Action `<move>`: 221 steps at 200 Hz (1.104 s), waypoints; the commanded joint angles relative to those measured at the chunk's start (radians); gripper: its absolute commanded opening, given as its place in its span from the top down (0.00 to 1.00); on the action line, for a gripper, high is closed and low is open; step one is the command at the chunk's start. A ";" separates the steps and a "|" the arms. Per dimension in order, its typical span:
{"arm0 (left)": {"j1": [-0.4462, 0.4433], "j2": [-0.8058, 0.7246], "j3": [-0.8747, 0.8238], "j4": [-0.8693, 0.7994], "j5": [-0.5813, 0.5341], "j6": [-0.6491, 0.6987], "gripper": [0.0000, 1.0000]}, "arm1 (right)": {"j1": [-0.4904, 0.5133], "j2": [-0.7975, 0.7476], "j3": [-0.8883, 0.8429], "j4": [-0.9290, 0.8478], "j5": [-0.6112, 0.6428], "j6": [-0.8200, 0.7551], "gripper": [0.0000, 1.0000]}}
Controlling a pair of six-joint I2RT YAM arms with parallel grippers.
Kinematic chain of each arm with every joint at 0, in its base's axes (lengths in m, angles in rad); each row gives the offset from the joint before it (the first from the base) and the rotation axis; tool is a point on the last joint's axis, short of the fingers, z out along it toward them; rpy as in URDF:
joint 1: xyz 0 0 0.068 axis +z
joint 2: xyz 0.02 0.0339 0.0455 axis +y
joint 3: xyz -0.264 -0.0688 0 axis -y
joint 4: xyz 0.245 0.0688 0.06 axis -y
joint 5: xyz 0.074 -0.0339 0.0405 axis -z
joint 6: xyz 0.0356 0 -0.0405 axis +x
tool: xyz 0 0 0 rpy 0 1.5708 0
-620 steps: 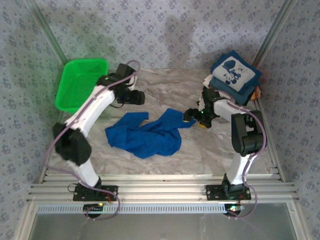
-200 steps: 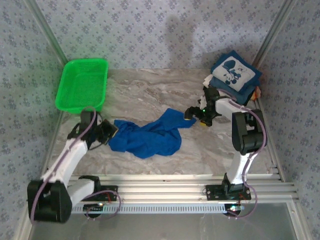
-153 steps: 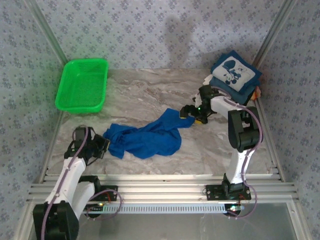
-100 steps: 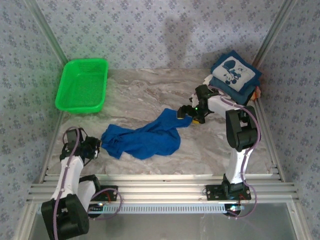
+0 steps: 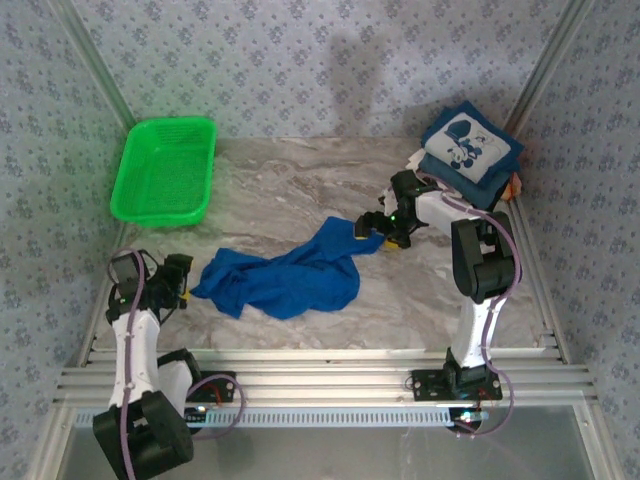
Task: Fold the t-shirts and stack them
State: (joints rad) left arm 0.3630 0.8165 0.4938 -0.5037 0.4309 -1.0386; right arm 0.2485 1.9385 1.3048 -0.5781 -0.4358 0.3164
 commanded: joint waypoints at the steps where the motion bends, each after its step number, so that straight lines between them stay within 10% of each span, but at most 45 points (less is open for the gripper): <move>1: 0.005 0.004 0.080 -0.240 0.007 0.159 0.27 | -0.007 -0.015 -0.010 -0.043 -0.029 -0.026 0.05; 73: -0.123 0.024 0.149 -0.553 -0.088 0.273 0.28 | -0.027 0.006 -0.016 -0.027 -0.061 -0.046 0.05; 105: -0.262 0.049 0.121 -0.444 -0.106 0.123 0.29 | -0.034 0.010 -0.015 -0.029 -0.070 -0.058 0.05; 221: -0.265 0.156 0.105 -0.262 -0.199 0.016 0.55 | -0.053 -0.006 -0.035 -0.031 -0.071 -0.061 0.06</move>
State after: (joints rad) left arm 0.0978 0.9604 0.6079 -0.8021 0.2443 -0.9909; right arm 0.2066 1.9385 1.2869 -0.5766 -0.5068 0.2680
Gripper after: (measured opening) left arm 0.497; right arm 0.946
